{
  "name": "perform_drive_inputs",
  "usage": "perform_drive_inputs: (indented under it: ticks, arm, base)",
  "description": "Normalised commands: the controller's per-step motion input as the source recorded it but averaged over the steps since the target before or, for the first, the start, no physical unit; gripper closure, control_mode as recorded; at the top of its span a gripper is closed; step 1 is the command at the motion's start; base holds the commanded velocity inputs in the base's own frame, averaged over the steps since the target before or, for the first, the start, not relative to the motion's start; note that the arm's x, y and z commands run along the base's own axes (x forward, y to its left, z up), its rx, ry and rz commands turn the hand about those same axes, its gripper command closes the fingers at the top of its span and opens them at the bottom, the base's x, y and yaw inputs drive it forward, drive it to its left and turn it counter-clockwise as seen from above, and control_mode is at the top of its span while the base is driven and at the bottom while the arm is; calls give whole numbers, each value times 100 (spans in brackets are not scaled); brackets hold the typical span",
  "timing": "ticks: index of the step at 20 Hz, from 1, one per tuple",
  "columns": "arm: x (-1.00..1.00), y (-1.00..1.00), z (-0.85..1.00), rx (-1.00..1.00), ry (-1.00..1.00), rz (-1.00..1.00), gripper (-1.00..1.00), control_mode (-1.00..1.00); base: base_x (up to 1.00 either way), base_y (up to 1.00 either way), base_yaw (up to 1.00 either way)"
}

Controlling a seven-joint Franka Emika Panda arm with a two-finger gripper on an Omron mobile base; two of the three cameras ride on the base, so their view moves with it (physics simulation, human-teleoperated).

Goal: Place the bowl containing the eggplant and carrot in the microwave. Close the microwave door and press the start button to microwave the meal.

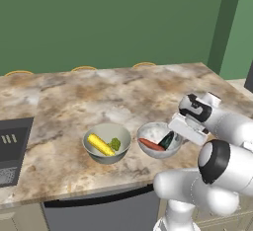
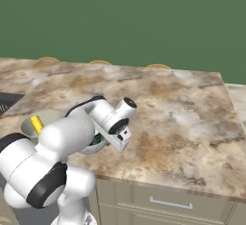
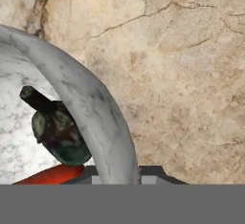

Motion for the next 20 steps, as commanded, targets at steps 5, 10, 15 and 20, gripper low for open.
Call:
perform_drive_inputs:
  ticks: [5,10,15,20]
  arm:
    - [-61,-18,52,0,-13,0,100,-100]
    - [-98,-47,84,18,-33,0,100,-100]
    - [-79,-18,98,16,-13,0,100,-100]
    - [-39,3,73,2,3,0,100,-100]
  base:
    - [0,0,0]
    - [0,0,0]
    - [0,0,0]
    - [0,0,0]
